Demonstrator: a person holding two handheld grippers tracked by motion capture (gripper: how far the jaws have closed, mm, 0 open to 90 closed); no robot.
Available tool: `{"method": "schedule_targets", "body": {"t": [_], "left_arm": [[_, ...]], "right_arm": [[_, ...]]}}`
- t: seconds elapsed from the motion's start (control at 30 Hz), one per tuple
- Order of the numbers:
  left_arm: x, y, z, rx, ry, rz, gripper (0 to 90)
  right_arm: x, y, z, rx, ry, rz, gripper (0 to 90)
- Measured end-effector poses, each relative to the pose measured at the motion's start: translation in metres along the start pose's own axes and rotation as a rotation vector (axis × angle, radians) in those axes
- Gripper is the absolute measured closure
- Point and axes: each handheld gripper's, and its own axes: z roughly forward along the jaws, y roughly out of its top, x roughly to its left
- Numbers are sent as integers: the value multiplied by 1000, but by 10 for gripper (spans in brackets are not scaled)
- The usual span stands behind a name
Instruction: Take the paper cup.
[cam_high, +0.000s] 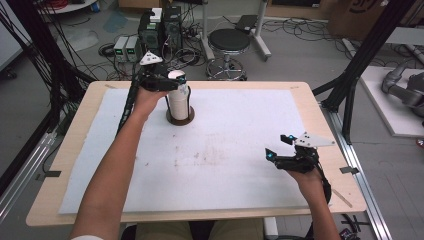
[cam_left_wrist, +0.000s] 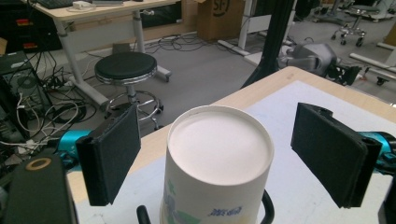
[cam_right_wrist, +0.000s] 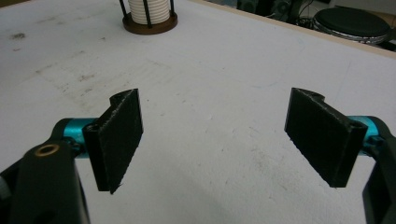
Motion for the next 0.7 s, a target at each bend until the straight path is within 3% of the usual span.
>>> {"method": "schedule_targets", "body": {"t": [0.17,0.37,0.7], "left_arm": [[1,-5,6,35,8,-4,189],[2,-6,5,25,-6,-2,352],[2,-4,4,27,-8,3,358]], "right_arm": [[0,-1,-1,-3,-2,1,195],[0,-2,-2,1,-2,5,195],[0,-2,-2,6,1,11,195]]}}
